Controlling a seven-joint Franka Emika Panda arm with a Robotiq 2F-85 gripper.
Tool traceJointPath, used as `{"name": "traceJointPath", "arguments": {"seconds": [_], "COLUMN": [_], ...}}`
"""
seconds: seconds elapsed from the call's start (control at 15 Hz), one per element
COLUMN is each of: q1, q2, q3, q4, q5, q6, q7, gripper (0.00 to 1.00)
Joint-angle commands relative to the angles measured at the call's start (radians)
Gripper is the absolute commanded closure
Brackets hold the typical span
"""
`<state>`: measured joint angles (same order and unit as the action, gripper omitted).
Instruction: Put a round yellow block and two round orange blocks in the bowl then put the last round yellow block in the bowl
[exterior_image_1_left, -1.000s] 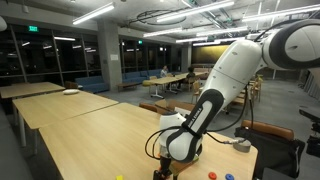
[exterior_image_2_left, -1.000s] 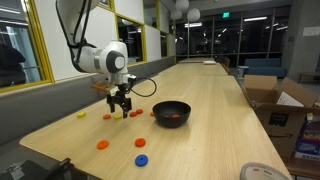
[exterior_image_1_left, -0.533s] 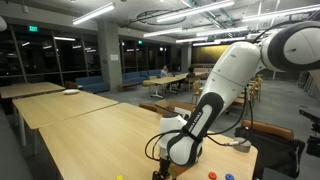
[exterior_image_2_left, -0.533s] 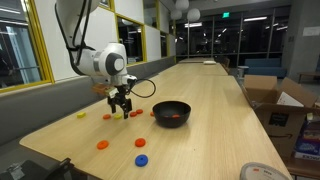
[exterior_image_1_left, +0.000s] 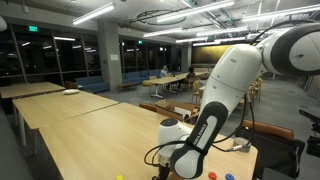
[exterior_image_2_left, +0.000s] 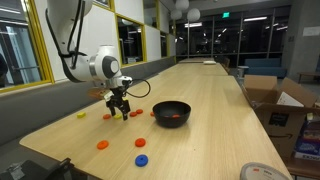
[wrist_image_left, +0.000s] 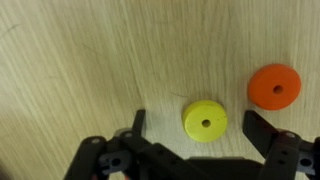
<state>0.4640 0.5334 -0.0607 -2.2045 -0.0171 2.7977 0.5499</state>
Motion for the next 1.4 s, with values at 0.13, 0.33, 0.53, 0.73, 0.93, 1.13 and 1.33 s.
{"name": "traceJointPath", "arguments": {"seconds": [0.13,0.33,0.53,0.73,0.93,1.13,1.33], "q1": [0.055,0.036,0.031,0.028,0.022,0.012,0.002], "q2": [-0.012,-0.026,-0.031,-0.032,-0.035,-0.037,-0.037], "q3": [-0.054,-0.040,-0.038,-0.036,-0.032,-0.024,-0.017], "q4": [-0.012,-0.021,-0.024,-0.022,-0.025,-0.025,-0.025], "q5": [-0.049,-0.032,-0.029,-0.028,-0.025,-0.019,-0.015], "q6": [0.033,0.042,0.043,0.029,0.014,-0.005,-0.012], "q7": [0.073,0.060,0.058,0.057,0.053,0.047,0.043], "gripper": [0.00,0.00,0.00,0.00,0.00,0.00,0.00]}}
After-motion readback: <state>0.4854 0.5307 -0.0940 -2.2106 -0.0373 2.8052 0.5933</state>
